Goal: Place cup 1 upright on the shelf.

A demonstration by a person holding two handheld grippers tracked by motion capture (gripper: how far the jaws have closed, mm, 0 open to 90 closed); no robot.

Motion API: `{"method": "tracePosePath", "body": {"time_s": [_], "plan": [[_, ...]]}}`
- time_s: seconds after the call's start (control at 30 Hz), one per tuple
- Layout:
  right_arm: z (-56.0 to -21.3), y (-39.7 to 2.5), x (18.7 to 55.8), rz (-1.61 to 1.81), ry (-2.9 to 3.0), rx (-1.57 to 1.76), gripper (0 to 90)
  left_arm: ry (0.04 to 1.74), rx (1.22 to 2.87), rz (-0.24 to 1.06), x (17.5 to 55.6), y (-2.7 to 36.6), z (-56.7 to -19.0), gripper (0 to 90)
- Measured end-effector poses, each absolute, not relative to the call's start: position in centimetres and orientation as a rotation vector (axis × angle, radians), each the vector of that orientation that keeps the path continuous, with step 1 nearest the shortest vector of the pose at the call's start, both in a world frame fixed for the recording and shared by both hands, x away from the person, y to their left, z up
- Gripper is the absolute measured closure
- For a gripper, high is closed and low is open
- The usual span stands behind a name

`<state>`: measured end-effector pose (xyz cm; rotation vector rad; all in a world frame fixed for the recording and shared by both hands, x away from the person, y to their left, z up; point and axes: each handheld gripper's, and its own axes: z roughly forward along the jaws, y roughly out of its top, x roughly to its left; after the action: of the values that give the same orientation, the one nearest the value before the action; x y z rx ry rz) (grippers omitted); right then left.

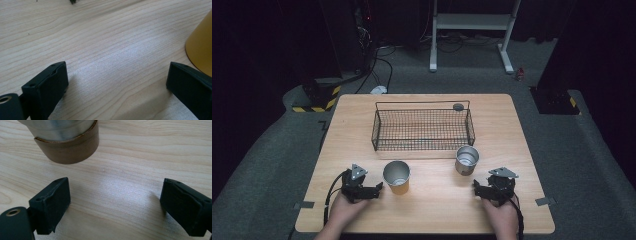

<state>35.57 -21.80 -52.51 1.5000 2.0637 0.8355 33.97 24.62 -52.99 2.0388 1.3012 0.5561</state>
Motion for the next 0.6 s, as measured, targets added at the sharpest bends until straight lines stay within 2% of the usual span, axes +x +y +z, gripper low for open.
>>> {"method": "tracePosePath", "body": {"time_s": [0.6], "plan": [[-52.52, -21.80, 35.55, 0.835, 2.060, 1.498, 9.6, 1.304, 2.037, 0.557, 33.86, 24.74, -52.98, 4.3]]}}
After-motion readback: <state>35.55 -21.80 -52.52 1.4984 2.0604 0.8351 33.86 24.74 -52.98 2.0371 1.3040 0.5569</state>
